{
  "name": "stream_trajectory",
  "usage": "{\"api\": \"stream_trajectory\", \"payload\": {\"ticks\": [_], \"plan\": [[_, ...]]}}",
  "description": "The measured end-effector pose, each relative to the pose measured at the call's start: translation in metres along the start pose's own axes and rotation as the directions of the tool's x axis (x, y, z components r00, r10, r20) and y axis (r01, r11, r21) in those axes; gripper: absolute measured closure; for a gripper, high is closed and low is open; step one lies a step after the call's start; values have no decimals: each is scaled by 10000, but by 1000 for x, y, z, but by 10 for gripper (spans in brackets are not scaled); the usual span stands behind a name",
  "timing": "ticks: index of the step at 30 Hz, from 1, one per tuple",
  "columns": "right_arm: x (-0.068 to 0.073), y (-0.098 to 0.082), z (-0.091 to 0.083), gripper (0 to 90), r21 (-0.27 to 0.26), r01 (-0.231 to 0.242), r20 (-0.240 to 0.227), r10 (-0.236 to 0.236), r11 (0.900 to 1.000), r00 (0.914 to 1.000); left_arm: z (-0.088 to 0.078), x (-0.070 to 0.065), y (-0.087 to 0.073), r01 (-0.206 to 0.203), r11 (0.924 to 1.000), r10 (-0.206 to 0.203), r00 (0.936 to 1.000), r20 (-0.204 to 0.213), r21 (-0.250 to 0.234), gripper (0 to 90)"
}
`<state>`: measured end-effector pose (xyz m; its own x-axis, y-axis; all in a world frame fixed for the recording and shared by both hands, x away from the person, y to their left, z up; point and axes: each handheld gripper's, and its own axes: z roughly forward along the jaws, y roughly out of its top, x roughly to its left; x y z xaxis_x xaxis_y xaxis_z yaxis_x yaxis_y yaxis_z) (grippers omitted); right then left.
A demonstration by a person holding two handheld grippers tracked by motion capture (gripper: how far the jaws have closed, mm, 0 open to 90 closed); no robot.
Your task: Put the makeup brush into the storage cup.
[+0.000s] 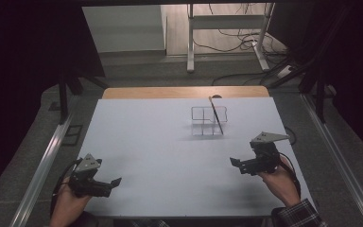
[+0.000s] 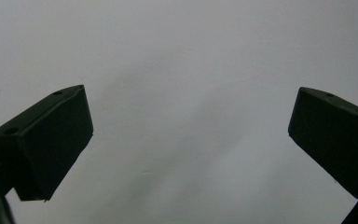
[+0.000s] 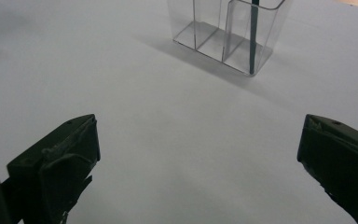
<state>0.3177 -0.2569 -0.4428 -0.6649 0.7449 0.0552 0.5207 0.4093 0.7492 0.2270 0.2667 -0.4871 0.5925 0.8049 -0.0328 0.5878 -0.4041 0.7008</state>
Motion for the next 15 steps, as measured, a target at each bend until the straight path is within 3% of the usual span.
{"api": "stream_trajectory", "payload": {"ticks": [15], "plan": [[-4,-13,-11,0,33,-194,188,193,9998,9996,0,0,0,11,10000,-11,10000,-16,-4,3]]}}
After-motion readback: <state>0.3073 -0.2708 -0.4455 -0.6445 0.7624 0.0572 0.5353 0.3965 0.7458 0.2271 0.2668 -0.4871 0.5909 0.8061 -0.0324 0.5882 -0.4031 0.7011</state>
